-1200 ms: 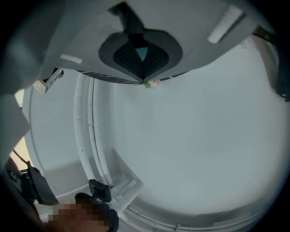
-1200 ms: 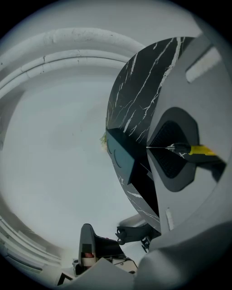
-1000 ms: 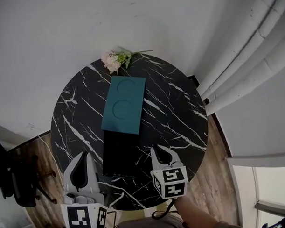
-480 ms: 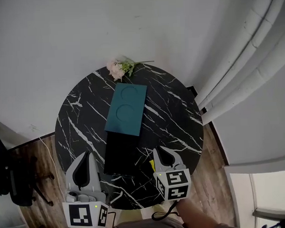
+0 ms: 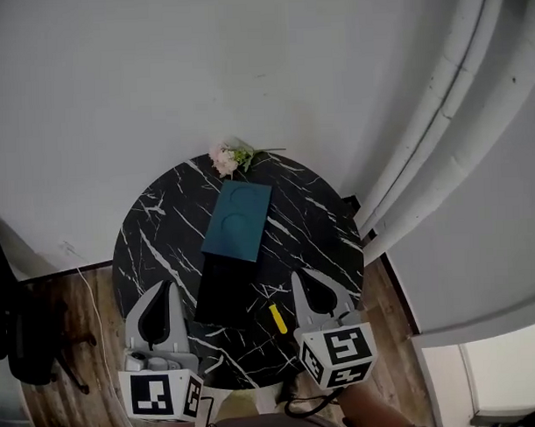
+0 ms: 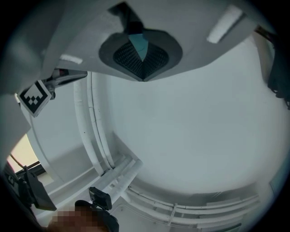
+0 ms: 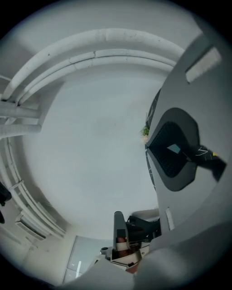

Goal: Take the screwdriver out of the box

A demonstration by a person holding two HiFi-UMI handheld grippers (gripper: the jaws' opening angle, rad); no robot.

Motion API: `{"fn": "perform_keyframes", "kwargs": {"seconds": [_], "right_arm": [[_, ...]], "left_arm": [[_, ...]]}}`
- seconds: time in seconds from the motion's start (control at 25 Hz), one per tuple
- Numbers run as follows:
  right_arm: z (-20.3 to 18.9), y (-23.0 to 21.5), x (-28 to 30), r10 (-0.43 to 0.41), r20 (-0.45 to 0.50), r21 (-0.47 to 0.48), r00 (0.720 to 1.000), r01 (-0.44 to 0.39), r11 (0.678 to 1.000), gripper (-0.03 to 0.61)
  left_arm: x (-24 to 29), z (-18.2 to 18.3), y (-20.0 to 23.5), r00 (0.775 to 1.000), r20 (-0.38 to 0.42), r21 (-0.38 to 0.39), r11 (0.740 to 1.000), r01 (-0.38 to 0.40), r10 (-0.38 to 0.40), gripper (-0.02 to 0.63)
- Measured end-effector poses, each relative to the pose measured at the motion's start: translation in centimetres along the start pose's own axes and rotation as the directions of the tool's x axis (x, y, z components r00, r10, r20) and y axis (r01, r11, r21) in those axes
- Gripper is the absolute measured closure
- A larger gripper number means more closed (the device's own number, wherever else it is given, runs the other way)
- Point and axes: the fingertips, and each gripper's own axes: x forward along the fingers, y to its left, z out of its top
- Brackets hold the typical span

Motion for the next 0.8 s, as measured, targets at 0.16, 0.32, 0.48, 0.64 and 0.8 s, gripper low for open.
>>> {"fn": "perform_keyframes", "kwargs": {"seconds": [0.16,0.32,0.48,0.64,0.8], "right_arm": [[3.9,1.9,-1.8,0.029,0.093,-0.082,0.995,-0.021,0.996,0.552],[6.4,3.6,-3.3,0.068,0.153,-0.136,0.986,-0.047,0.99,0.552],[8.5,4.5,-4.4,0.1,0.205,-0.154,0.974,-0.069,0.986,0.553],[9.7,5.3,-4.9,0.124,0.23,-0.177,0.965,-0.084,0.981,0.553],[10.1,5.7,-5.0,0.135,0.232,-0.192,0.963,-0.091,0.977,0.554]], "left_arm": [[-1.5,1.9,0.1,0.999,0.045,0.014,1.0,-0.028,0.027,0.614],[-2.8,3.3,0.1,0.996,0.074,0.024,0.998,-0.053,0.051,0.614],[-3.7,4.3,-0.3,0.993,0.103,0.04,0.997,-0.064,0.059,0.614],[-4.1,4.7,-0.7,0.992,0.112,0.048,0.997,-0.06,0.055,0.614],[-4.4,5.0,-0.7,0.992,0.116,0.051,0.997,-0.059,0.053,0.614]]}}
